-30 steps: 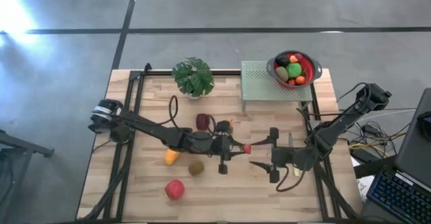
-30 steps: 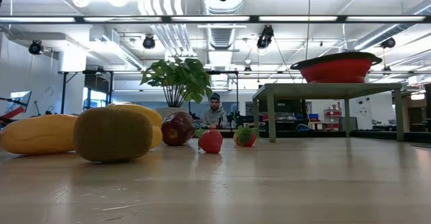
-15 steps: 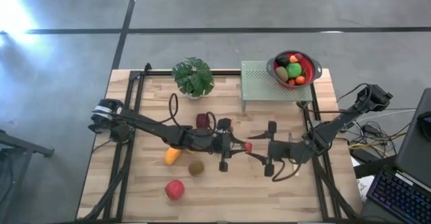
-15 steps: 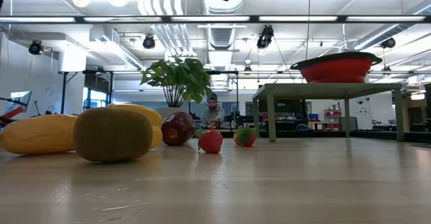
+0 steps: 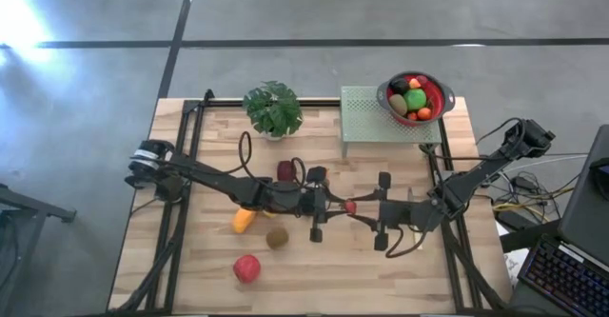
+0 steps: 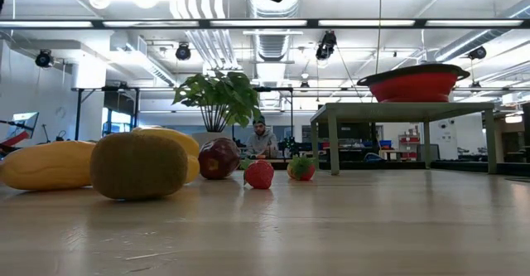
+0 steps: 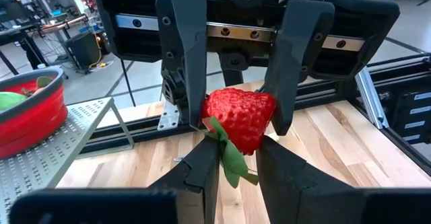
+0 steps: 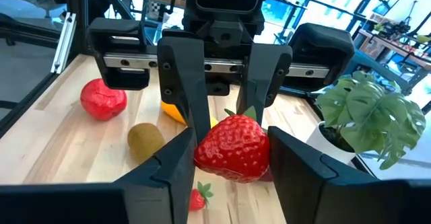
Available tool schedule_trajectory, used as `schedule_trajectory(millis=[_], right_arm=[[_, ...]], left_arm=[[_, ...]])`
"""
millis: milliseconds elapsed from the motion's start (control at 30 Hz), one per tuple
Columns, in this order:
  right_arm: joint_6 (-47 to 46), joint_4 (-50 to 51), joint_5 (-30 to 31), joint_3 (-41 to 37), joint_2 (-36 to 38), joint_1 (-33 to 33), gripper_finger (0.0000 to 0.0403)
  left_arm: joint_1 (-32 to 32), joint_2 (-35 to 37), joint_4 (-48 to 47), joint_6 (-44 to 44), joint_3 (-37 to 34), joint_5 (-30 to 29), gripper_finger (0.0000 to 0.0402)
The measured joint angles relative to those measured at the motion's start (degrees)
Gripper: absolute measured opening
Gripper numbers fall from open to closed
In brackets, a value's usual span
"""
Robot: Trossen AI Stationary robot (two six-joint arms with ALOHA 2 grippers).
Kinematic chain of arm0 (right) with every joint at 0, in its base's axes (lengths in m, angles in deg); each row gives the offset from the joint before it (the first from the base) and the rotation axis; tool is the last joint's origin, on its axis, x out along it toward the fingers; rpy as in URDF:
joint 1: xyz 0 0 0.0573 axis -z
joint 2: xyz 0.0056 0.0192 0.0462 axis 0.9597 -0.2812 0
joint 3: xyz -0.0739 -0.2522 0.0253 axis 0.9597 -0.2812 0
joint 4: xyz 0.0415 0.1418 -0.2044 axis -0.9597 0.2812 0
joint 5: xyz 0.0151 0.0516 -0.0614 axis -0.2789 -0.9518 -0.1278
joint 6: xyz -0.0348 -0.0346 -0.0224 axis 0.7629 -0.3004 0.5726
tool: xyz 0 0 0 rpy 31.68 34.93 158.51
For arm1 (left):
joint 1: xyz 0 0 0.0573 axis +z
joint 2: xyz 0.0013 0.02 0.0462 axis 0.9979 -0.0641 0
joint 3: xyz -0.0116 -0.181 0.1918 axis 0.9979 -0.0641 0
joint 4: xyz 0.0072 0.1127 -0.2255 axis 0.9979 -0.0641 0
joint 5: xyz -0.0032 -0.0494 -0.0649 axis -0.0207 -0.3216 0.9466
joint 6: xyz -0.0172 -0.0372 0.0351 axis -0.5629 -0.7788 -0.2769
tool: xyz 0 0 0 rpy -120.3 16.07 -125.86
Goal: Pick & Place Fruit
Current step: Put the red strawberry into the red strainer bowl on the shelf
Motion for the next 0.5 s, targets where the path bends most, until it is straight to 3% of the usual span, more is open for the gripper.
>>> schedule_trajectory(millis=[200,367,500], right_arm=[[-0.19,0.00,-0.21,0.00,0.00,0.02,0.0177],[-1.23,0.02,-0.20,0.00,0.11,0.04,0.0166],[-1.24,0.35,-0.20,0.00,0.50,0.04,0.0159]], left_arm=[[0.00,0.00,0.04,-0.01,-0.02,0.07,0.0090],[0.00,0.00,0.09,-1.34,-0.02,0.04,0.0093],[0.00,0.00,-0.27,-2.14,-0.02,0.02,0.0131]])
